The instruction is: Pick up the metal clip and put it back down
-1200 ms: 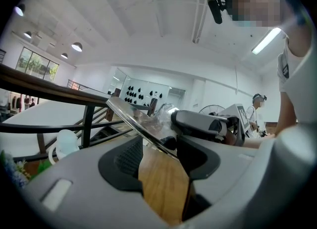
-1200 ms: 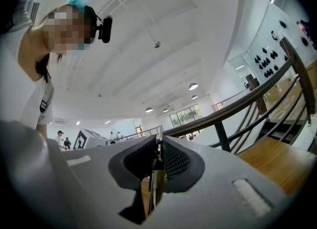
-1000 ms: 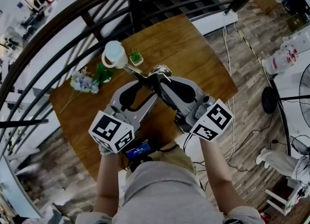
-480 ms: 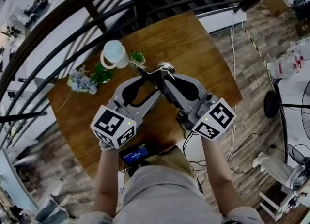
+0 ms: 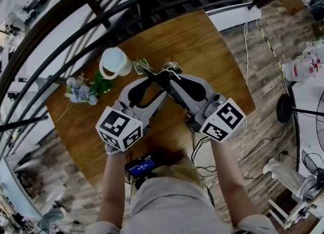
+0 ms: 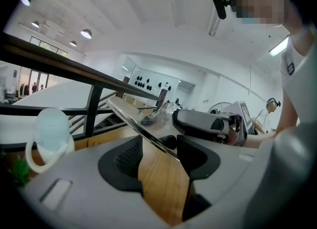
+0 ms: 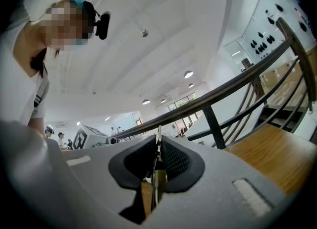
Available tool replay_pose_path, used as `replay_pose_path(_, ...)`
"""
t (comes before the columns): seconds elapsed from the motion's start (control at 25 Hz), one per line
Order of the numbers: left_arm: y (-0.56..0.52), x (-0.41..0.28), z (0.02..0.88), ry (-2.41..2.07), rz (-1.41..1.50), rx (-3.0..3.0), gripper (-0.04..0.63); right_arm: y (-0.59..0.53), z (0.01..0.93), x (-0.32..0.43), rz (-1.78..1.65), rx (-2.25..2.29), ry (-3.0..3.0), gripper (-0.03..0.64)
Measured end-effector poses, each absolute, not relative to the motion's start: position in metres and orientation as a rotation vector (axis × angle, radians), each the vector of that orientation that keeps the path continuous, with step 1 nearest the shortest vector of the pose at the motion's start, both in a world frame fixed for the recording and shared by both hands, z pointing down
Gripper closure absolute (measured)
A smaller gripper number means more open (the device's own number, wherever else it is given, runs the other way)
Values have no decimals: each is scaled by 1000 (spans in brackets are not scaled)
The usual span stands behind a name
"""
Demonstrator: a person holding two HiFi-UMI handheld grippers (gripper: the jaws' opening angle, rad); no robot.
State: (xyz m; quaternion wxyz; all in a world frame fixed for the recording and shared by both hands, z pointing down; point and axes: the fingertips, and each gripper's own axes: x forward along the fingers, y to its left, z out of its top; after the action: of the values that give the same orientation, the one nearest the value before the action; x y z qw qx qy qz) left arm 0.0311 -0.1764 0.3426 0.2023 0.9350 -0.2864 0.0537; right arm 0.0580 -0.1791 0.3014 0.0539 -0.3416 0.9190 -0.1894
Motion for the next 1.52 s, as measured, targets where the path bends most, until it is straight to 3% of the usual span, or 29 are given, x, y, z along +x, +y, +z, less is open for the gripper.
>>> replay_pose_path(1.52,-232,25,406,-912,263,2470,396,-304,395,65,-777,-1130,2840,588)
